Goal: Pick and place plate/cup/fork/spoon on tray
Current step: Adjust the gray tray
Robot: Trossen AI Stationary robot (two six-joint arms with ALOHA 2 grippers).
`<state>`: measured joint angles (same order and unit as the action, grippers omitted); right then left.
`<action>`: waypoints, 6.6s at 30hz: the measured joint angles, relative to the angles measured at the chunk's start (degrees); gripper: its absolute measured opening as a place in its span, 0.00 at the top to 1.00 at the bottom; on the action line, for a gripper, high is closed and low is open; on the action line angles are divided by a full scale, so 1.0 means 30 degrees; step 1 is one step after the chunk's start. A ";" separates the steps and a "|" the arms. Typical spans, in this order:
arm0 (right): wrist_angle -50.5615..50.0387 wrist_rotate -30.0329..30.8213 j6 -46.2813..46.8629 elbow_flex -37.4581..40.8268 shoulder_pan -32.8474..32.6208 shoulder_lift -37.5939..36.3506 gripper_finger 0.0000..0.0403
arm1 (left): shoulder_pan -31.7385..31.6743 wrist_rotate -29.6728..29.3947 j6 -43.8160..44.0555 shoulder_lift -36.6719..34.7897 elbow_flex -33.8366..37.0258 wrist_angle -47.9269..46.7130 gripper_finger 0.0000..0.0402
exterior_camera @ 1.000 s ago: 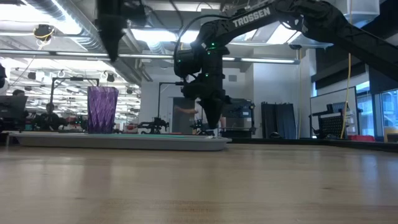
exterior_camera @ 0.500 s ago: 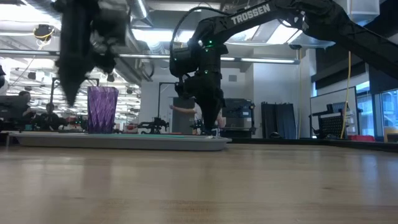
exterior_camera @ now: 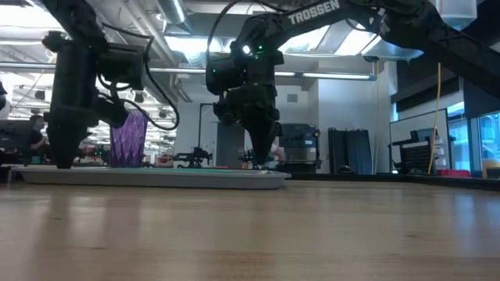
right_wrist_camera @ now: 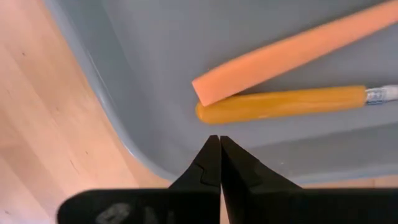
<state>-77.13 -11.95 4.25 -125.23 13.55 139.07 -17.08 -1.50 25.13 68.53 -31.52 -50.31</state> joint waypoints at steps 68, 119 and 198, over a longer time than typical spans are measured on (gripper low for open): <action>-0.2846 -0.1280 -0.1493 0.4036 -0.1352 0.0815 1.00 | 0.5655 0.3022 0.4502 0.1909 0.0530 0.5790 1.00; 1.9892 0.0180 0.6920 2.1321 -0.1504 -1.5351 1.00 | 0.6346 -0.2754 0.3480 0.0756 -0.3352 -0.0839 1.00; 1.1818 0.4608 0.9484 2.4074 -0.5014 -1.4196 1.00 | 0.6341 -0.5501 0.6433 -0.4779 -0.5211 -0.6668 1.00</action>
<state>-41.68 1.87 32.70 -53.01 -1.49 96.48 1.94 -18.00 44.42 54.19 -47.16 -70.32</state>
